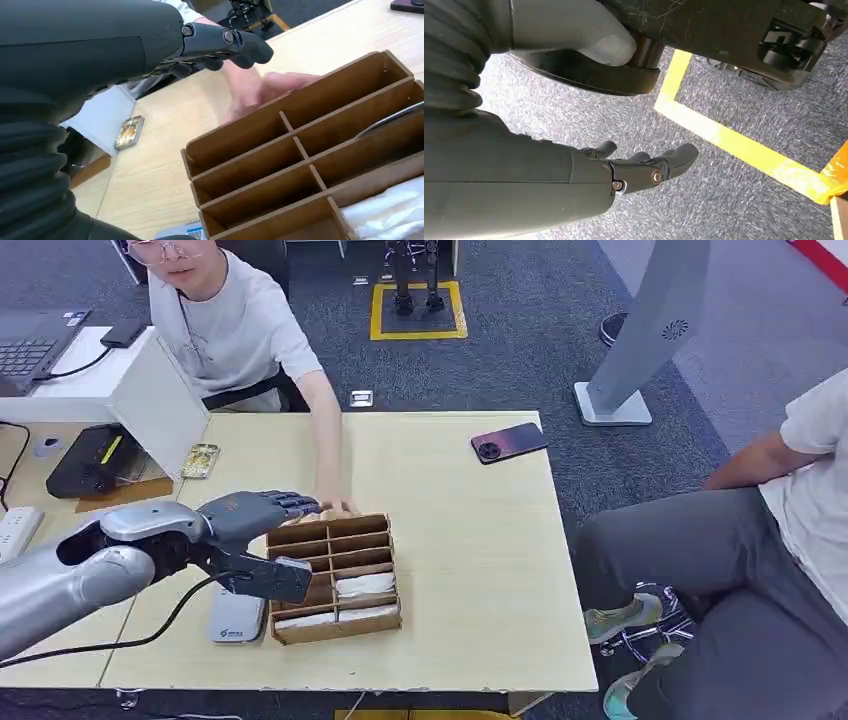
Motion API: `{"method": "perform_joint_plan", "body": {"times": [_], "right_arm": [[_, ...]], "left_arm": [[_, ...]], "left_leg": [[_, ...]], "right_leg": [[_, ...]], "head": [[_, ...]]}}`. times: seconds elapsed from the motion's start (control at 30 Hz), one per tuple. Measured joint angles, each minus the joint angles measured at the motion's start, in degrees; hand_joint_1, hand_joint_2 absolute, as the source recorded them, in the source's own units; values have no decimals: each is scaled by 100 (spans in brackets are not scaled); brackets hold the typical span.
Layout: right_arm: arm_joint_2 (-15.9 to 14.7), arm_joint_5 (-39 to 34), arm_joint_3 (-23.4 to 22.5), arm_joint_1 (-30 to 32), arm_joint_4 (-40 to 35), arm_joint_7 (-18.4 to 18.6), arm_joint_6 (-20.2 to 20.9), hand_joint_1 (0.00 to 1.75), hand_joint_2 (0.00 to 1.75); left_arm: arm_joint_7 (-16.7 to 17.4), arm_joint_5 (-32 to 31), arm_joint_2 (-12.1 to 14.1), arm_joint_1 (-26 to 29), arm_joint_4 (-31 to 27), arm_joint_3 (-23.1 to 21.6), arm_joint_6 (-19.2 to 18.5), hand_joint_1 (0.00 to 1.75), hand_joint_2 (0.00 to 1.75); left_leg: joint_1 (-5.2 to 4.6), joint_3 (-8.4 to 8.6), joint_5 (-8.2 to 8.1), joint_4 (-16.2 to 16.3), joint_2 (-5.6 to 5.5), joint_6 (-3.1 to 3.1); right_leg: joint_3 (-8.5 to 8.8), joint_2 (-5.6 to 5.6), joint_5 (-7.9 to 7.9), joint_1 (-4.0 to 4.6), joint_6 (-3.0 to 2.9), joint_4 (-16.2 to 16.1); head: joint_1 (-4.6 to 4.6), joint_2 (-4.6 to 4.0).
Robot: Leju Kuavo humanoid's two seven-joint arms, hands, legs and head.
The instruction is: Pass the card to the sensor for recognition and then transmit it.
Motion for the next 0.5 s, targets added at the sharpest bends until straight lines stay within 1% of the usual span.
{"method": "perform_joint_plan", "body": {"times": [0.07, 0.2, 0.3, 0.5], "right_arm": [[0, -28, -4, 2, 0, -9, -15, 0, 175], [0, -66, -15, 8, 0, -22, -44, 0, 175], [0, -79, -20, 14, 2, -30, -66, 0, 175], [0, -98, -66, 20, 2, -52, -81, 0, 175]], "left_arm": [[84, -37, -42, 209, 13, 119, 26, 0, 175], [263, -219, -293, 847, 96, 442, 341, 0, 175], [284, -359, -400, 1072, 123, 560, 332, 0, 175], [326, -256, -538, 1443, 123, 960, 352, 0, 175]], "left_leg": [[0, 1, 0, 0, 1, 0], [0, 0, 0, 0, 0, 0], [0, -1, 0, 0, 0, 0], [0, -1, 0, 0, 0, 0]], "right_leg": [[0, 0, 0, 0, 0, 0], [-2, 1, 0, 0, 0, 0], [-1, 0, 0, 0, 0, 0], [0, 0, -1, 0, 0, 0]], "head": [[0, 0], [4, 0], [2, 0], [2, 0]]}}
